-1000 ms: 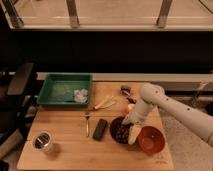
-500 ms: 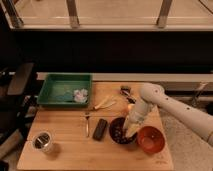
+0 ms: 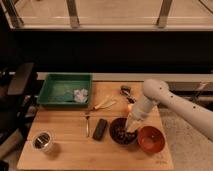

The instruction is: Place grapes in tray

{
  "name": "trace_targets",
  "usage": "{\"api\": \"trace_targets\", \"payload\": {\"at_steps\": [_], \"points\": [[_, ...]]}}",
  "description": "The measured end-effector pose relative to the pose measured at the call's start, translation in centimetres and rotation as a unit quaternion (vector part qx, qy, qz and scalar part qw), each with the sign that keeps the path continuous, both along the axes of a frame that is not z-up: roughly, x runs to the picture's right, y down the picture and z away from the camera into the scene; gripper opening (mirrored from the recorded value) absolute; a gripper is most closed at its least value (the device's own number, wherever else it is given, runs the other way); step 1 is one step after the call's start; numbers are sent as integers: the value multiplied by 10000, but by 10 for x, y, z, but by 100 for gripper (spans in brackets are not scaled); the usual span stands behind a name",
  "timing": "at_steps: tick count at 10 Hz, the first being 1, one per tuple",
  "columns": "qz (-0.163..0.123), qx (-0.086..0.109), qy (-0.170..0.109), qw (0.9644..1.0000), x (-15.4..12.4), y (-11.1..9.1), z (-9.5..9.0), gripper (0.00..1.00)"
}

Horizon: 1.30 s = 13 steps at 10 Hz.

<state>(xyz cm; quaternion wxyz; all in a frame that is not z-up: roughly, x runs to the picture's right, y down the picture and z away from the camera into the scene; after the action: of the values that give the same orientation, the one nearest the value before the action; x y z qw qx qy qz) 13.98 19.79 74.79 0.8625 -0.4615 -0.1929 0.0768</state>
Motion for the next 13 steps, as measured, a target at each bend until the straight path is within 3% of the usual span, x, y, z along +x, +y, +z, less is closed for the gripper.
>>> {"api": "trace_targets", "payload": {"at_steps": [3, 5, 7, 9, 10, 13], "points": [[-48, 357, 151, 9992, 5, -47, -29, 0], [-123, 611, 285, 9976, 6, -89, -52, 0], [-297, 1065, 495, 9926, 2, -154, -73, 0], [-396, 1420, 613, 9872, -8, -207, -70, 0], [-409, 1635, 607, 9838, -20, -238, -60, 0], [-167, 2049, 402, 9778, -61, -301, -21, 0]]}}
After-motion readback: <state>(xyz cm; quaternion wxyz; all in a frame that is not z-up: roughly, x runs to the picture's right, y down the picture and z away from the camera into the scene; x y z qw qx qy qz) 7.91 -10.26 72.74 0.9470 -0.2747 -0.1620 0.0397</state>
